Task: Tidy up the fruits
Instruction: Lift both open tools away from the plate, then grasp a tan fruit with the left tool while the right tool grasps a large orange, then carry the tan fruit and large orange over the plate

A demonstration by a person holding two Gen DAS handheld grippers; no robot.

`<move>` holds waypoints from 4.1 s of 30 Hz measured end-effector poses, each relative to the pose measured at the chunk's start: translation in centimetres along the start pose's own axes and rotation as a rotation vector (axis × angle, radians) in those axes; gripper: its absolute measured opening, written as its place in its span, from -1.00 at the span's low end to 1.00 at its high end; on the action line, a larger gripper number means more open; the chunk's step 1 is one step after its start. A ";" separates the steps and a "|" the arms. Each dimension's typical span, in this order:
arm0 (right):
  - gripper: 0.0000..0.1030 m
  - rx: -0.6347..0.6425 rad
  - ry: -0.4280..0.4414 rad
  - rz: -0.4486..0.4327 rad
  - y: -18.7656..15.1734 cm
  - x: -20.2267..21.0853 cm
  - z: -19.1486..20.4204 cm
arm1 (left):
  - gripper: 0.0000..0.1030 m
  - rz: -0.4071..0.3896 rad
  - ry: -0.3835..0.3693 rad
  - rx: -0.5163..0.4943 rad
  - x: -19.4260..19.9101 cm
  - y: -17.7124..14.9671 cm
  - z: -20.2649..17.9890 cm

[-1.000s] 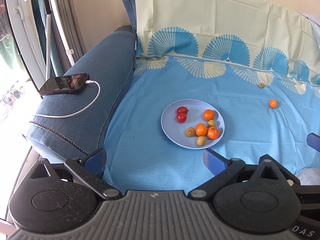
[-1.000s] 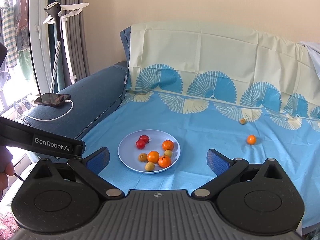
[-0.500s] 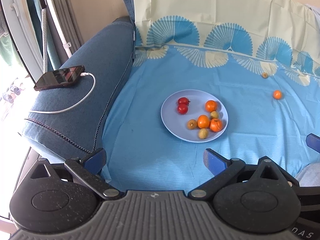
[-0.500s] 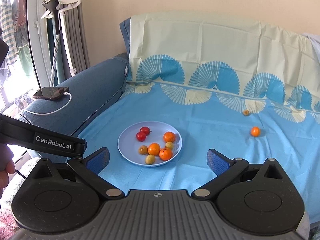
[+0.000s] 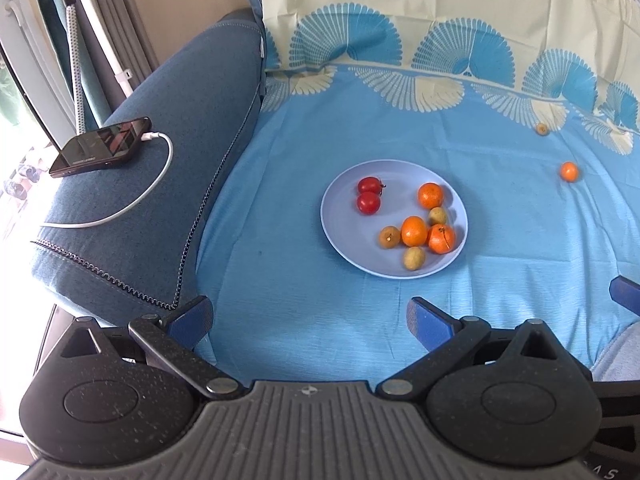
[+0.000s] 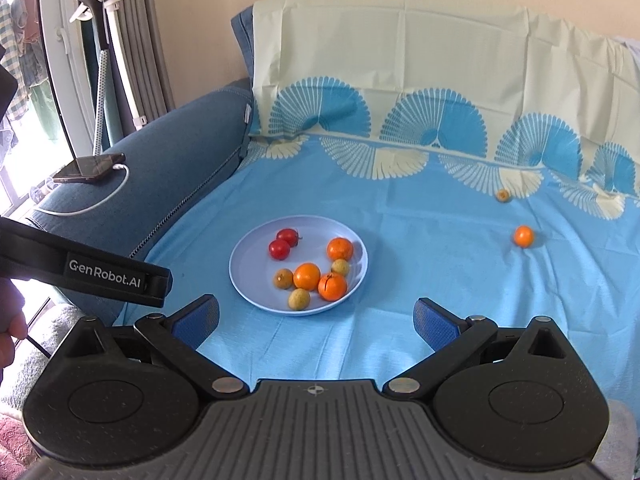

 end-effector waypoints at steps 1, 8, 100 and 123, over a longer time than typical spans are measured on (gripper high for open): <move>0.99 -0.008 -0.002 0.008 -0.1 -0.3 -0.2 | 0.99 0.006 0.001 0.000 -0.3 0.2 0.0; 0.99 -0.090 -0.039 0.043 -0.1 -2.8 -3.1 | 0.99 0.037 -0.003 -0.014 -2.5 2.6 -1.2; -0.24 0.238 0.130 -0.070 0.7 2.5 5.5 | -0.48 -0.137 -0.157 0.034 4.0 -0.9 1.8; -0.24 0.254 0.111 -0.157 0.5 6.6 5.7 | -0.48 -0.202 -0.149 0.081 7.8 -2.8 2.8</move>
Point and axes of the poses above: each gripper's, at about its wrist camera, not at the fingertips, and x roughly against the way its jaws point, z to its left, y to its top, the point moved 10 cm from there along -x, roughly the way its jaws point, and after that the axes turned 8 degrees about -x, right-handed, at the moved point
